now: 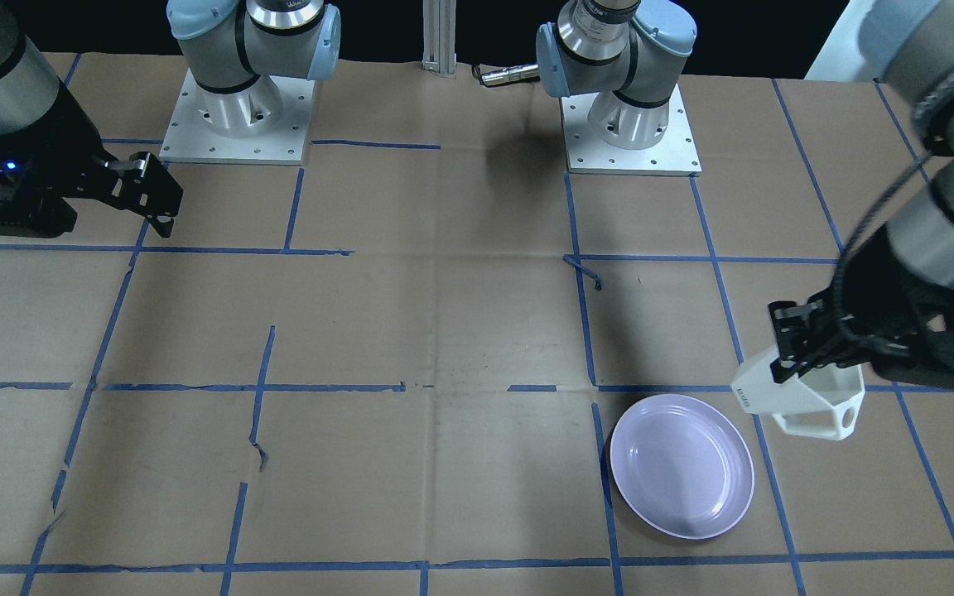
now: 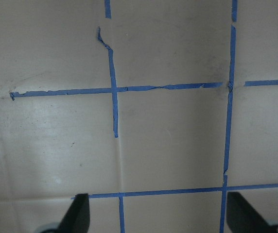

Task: Flip cup and place on plate
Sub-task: 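Carry the upright mug over the plate and lower it onto it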

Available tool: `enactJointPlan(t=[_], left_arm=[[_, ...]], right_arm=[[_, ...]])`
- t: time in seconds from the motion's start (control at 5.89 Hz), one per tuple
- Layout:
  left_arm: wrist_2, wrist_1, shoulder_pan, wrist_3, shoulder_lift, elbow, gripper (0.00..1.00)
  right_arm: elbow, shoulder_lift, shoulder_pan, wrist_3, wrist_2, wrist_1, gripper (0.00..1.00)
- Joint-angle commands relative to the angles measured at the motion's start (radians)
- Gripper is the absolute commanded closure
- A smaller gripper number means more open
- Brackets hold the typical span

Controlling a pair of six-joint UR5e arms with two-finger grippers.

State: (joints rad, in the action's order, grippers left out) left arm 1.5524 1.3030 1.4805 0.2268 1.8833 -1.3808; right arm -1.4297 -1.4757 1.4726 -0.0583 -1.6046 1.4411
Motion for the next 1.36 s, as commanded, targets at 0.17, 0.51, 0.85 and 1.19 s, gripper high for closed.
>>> enactJointPlan(t=[0.17,0.51,0.85,1.19], left_arm=[[0.09,-0.47,0.021,0.016,0.104,-0.239,1.0],[0.084,-0.475,0.027,0.014,0.158,-0.259,1.0],[0.084,-0.462,0.031,0.016,0.16,-0.268,0.69],[0.089,-0.379,0.02,0.014,0.119,-0.235,0.0]], right_arm=[[0.0,0.0,0.0,0.0,0.0,-0.001,0.0],[0.0,0.0,0.0,0.0,0.0,0.001,0.0],[0.0,0.0,0.0,0.0,0.0,0.001,0.0],[0.0,0.0,0.0,0.0,0.0,0.001,0.0]])
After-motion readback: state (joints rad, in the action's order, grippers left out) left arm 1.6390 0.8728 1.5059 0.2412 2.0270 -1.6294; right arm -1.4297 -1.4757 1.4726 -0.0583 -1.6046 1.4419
